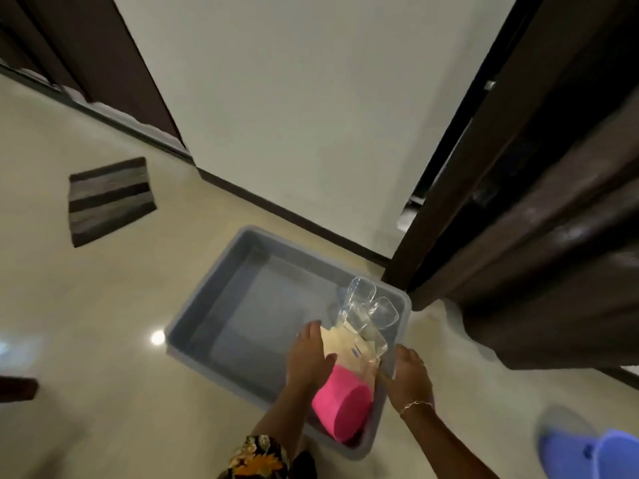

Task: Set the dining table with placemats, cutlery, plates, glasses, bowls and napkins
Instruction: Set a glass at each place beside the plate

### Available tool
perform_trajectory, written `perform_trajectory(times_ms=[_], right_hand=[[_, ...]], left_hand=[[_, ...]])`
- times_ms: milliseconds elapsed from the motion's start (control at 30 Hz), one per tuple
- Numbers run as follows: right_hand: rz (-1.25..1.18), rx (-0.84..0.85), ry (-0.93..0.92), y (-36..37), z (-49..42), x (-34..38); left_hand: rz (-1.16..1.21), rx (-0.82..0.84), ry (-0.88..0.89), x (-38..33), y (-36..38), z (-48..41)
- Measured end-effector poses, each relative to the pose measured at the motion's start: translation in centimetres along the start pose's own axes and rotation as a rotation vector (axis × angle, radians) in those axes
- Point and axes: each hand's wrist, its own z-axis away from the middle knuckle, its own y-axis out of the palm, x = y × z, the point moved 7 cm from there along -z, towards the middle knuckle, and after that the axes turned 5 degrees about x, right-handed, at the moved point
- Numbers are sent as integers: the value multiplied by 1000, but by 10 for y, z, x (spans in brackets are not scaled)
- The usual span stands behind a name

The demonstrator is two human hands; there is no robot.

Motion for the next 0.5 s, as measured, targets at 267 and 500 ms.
perform_trajectory(times_ms=[267, 500], right_hand=[[55, -34, 201, 50, -56, -1], [26, -96, 235, 61, -63, -8]], left_hand=[[-27, 186, 143, 1, 35, -93], [103, 198, 198, -1, 58, -107]])
